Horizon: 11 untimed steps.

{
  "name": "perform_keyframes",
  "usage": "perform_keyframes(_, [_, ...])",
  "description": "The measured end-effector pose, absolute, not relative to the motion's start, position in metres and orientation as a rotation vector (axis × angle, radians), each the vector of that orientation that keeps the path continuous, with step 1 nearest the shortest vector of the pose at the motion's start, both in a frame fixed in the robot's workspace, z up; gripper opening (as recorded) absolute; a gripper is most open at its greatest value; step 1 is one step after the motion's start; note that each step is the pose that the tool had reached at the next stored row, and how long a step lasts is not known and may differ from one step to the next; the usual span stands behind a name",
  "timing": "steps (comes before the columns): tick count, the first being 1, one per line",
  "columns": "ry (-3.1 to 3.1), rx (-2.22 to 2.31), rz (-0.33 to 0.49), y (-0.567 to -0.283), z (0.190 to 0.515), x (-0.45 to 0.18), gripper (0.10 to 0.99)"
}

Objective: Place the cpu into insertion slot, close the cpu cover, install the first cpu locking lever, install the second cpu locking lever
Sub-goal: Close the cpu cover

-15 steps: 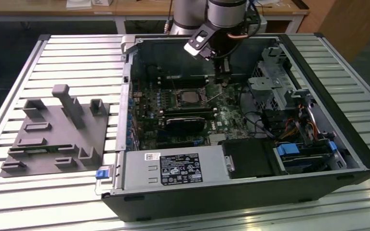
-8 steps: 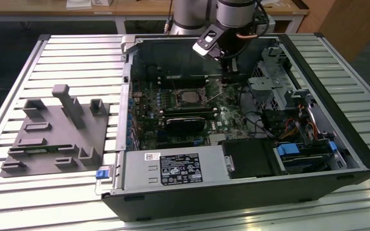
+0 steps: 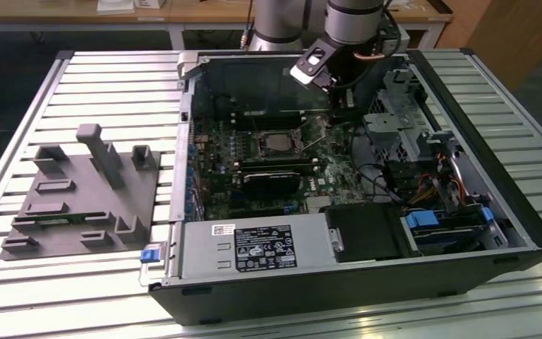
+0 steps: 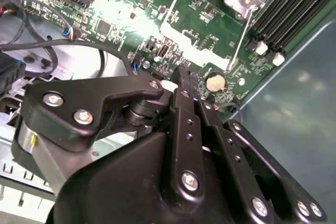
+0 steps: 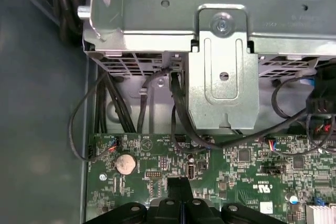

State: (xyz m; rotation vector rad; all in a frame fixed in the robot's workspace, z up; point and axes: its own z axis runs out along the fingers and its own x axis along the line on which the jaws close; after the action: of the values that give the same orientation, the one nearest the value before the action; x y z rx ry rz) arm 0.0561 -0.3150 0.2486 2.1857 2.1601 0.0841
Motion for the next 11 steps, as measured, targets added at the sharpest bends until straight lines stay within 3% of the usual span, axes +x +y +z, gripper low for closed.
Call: perform_keyframes(11, [2.159,2.213,0.055,-0.315,0.235,0.057,0.106])
